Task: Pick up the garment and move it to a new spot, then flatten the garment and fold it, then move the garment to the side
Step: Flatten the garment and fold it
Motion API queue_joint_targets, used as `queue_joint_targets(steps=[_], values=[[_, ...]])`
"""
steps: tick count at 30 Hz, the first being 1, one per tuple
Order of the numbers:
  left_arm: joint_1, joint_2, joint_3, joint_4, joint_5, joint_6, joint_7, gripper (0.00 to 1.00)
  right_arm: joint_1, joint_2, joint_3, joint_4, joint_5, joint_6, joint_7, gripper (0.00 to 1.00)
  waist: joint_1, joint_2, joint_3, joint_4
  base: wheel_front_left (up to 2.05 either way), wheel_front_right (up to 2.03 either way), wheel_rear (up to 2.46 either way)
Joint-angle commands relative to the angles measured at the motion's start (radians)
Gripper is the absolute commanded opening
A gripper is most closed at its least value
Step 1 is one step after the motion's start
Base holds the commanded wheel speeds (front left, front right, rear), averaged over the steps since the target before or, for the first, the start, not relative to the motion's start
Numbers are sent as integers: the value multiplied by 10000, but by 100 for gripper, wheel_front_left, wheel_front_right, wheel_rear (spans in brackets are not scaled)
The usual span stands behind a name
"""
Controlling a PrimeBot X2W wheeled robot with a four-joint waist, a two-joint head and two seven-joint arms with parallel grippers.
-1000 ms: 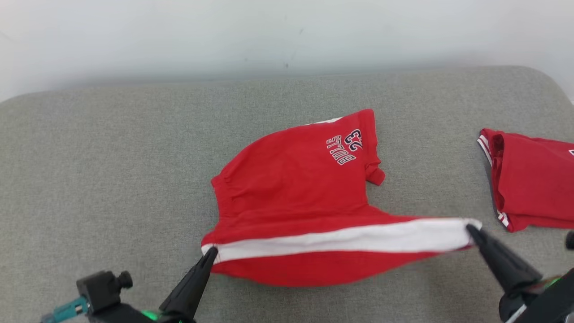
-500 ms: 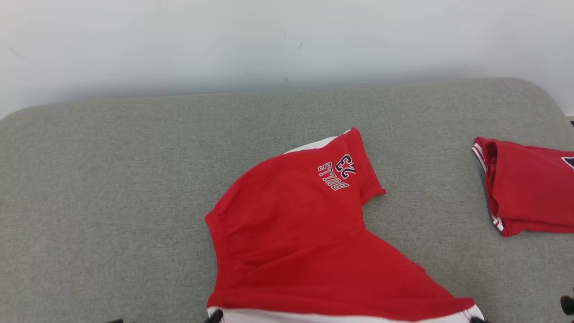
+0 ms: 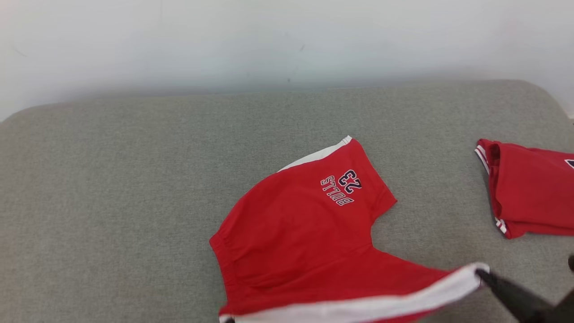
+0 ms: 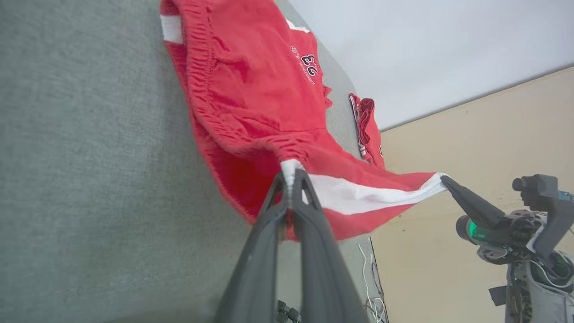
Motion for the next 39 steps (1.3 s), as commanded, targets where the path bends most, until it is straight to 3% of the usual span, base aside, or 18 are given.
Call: queue_joint_targets(steps=[1,2,10,14,25,37,38,39], values=[[-534,-221,139,259,296,8,-197,0,-746,-628,371,390,-331,-18,-668,0,0,-1,63,166,0,0,0],[-534,-221,139,259,296,8,-197,0,-746,-628,371,390,-331,-18,-668,0,0,-1,63,166,0,0,0],[-2255,-1280,403,1649,777,-73,-688,0,-3672,-2651,2392,2911,-1037,-18,-2902,0,0,-1,569,719,0,0,0],[-3066,-1833,526,2515,988,60,-985,0,-5169,-3146,3240,4320,-1330,-19,-3840,0,0,-1,923,1079,0,0,0],[-5143,-3161,194,4268,1695,246,-1155,0,-8591,-3644,5065,7582,-1901,-19,-5712,0,0,-1,1983,1891,0,0,0],[-6397,-3859,-8,5507,2263,192,-1474,0,-10484,-3444,5767,10373,-2270,-19,-6973,0,0,-1,2844,2368,0,0,0],[-6450,-3911,-11,5602,2358,180,-1562,90,-10572,-3410,5818,10512,-2296,-19,-7052,42,0,-1,2863,2377,0,0,0],[-6490,-3955,-4,5688,2406,175,-1634,100,-10645,-3382,5828,10678,-2300,-19,-7091,100,0,-1,2873,2378,0,0,0]])
